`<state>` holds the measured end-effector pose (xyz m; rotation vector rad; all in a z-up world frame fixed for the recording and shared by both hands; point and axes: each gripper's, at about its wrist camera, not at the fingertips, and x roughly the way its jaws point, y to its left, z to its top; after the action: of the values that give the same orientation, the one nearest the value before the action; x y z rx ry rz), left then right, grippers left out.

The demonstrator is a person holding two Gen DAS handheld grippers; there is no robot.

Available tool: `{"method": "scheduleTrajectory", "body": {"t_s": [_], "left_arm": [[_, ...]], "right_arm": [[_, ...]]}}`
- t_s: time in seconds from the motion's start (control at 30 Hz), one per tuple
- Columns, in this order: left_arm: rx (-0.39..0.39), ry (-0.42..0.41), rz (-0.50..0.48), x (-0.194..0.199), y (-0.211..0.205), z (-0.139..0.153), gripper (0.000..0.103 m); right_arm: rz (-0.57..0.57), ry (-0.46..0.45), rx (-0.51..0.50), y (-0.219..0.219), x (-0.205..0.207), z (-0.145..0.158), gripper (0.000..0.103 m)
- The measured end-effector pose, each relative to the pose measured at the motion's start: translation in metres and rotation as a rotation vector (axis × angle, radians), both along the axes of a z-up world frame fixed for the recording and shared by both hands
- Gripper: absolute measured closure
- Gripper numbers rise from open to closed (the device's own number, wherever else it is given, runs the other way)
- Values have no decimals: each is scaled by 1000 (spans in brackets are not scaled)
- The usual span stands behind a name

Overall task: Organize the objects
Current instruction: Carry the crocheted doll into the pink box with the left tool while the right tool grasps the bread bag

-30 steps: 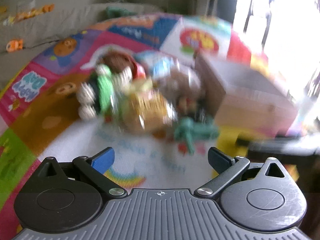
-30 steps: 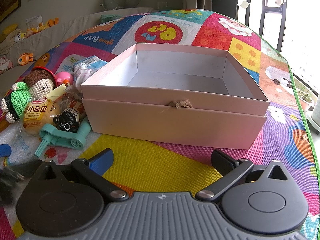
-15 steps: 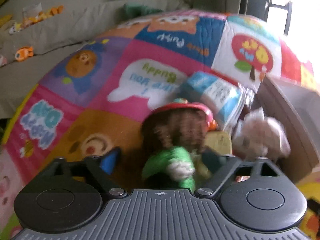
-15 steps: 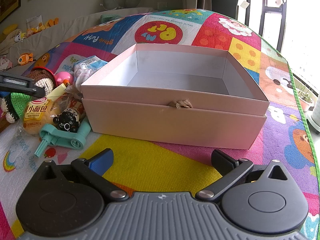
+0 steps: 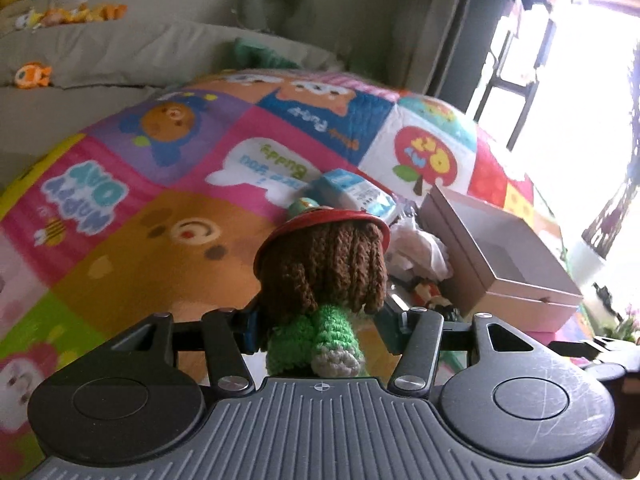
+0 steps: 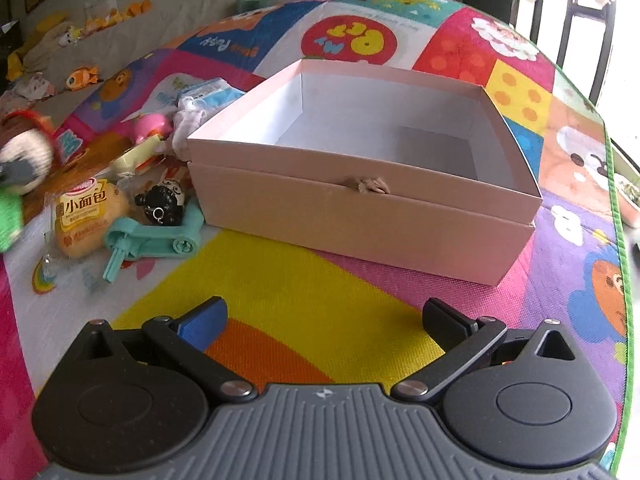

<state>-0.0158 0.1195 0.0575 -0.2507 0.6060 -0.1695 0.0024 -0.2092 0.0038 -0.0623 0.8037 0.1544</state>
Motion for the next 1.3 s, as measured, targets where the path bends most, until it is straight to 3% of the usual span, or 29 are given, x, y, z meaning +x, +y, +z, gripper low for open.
{"method": "scheduleTrajectory", "body": {"t_s": [0.07,0.17,0.2,0.3,0.37,0.57,0.67,0.77,0.87,0.9,1.07,1.3], "left_arm": [[-6,-12,51,-10,14,5,44],[46,-22,148,-17,34,12,44],[51,-24,168,-18,39,12,44],[9,-22,192,-21,55,14,44],[-10,-24,191,-24,60,14,44],[-36,-34,160,-32,61,11,44],[-32,-25,152,-33,61,9,44],[-34,-7,146,-33,59,6,44],[-27,0,128,-35,50,7,44],[-24,2,119,-35,46,8,44],[8,6,32,-34,11,20,44],[14,-45,-205,24,-99,66,43]], "right_arm": [[28,23,16,5,1,4,0],[161,11,174,19,-13,15,0],[198,-10,185,29,-19,19,0],[356,-156,125,76,-34,34,0],[456,-199,102,107,-34,39,0],[496,-120,61,161,14,20,0],[481,-72,6,171,30,2,7],[478,-80,-5,166,23,0,21],[533,-49,93,147,0,14,25],[556,-59,112,141,-14,21,32],[578,-150,145,90,-73,52,32],[398,-275,93,6,-109,68,32]]}}
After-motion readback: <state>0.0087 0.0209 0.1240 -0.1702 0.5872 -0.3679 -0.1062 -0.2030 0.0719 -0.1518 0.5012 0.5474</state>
